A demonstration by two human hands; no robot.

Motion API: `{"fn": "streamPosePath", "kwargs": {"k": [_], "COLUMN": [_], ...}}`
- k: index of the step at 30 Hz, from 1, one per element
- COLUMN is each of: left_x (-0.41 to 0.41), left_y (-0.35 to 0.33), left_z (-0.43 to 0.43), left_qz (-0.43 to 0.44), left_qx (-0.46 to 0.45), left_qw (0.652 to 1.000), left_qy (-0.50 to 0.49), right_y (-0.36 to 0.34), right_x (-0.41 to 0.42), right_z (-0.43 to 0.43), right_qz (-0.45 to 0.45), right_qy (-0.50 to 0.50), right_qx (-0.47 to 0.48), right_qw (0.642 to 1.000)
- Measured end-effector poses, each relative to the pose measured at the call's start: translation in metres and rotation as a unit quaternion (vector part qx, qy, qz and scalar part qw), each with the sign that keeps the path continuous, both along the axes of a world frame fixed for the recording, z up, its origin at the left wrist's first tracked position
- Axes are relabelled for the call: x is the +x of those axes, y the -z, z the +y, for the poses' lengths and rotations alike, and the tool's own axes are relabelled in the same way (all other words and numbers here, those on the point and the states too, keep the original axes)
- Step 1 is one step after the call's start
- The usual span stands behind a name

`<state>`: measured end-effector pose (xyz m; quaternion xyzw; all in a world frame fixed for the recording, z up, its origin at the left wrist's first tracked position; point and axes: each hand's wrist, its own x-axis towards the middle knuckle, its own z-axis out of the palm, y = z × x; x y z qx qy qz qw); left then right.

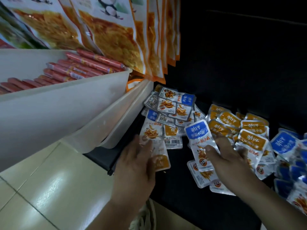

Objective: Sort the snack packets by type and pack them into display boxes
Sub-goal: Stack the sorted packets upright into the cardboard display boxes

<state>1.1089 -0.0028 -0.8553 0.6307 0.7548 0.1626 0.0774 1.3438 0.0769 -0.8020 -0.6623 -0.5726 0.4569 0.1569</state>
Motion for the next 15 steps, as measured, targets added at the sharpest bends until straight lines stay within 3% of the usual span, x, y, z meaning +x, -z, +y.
{"fn": "streamPosePath", "kwargs": {"k": [4,9,12,15], "left_x": [-0.011,-0.005,-0.009,-0.010], "left_y": [-0.005,-0.015,-0.016,-0.021], "left_z": [0.010,0.029,0.034,0.040], "left_qz": [-0.031,-0.175,-0.286,-0.333], "left_qx": [-0.042,-0.123,-0.111,-0.122], "left_qw": [0.993,0.960,0.932,0.913], "left_qy": [-0.107,-0.181,-0.192,-0.200], "right_y": [-0.002,-0.007,-0.008,-0.010], "right_x": [0.004,-0.002,-0.002,0.000], "right_z": [-0.002,-0.018,-0.023,-0.025], "right_qz": [0.026,0.079,0.158,0.191], "right_qy": [0.021,0.063,0.121,0.171], "right_qx": [0.031,0.083,0.061,0.016], "right_qw": [0.999,0.991,0.978,0.966]}}
